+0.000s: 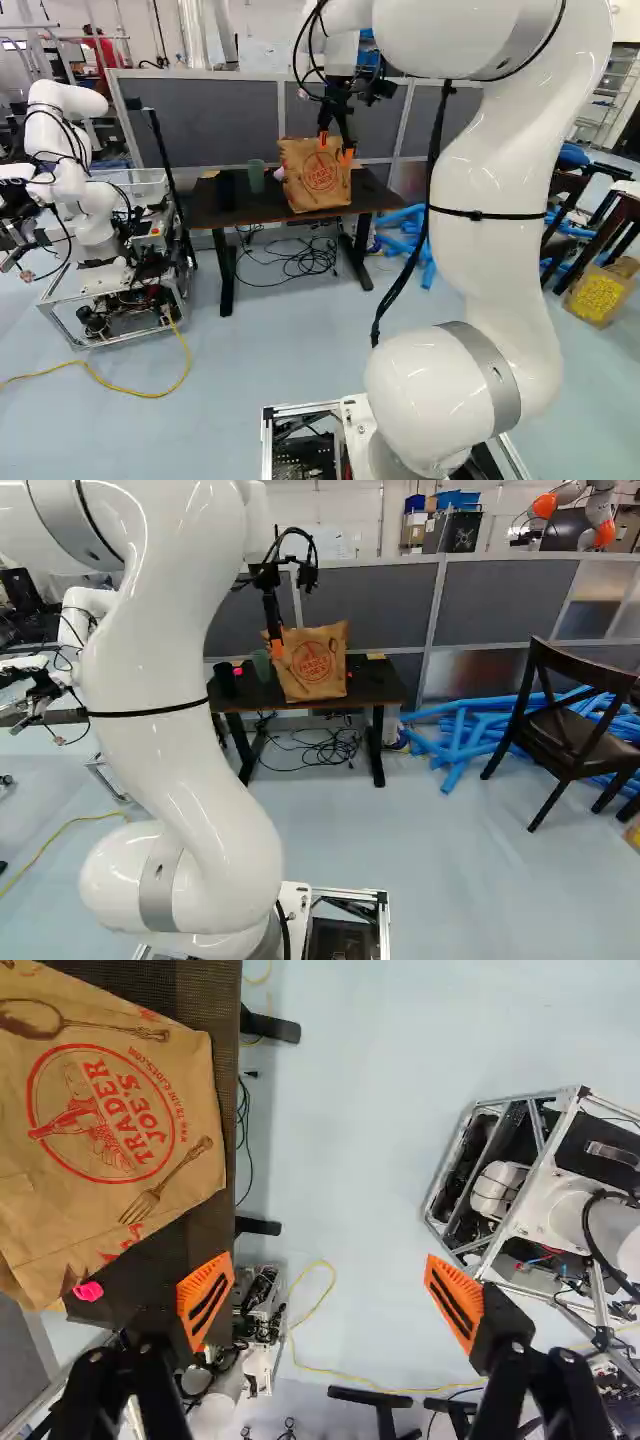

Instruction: Pick up the bag on the ground and place it on the table

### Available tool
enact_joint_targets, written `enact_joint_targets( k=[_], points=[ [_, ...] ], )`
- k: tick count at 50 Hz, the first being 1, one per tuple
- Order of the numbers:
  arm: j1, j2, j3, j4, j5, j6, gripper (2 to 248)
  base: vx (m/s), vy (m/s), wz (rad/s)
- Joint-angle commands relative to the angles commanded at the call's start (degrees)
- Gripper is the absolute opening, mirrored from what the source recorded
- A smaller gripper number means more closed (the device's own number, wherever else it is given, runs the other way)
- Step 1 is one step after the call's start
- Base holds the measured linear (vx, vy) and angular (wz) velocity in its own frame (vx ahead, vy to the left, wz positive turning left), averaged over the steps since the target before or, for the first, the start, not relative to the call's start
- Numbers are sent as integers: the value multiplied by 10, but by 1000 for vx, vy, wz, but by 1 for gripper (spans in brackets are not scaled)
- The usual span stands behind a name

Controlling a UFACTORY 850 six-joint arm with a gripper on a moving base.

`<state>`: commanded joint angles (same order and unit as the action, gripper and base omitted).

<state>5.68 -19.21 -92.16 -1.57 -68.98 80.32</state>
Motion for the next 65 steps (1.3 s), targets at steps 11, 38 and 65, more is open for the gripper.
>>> enact_joint_targets(
  k=[11,38,65],
  points=[
    [-2,10,24,0,33,-22,247,0,0,0],
    [-7,44,109,2,149,-100,247,0,0,0],
    [-15,92,227,4,310,-209,247,0,0,0]
  ],
)
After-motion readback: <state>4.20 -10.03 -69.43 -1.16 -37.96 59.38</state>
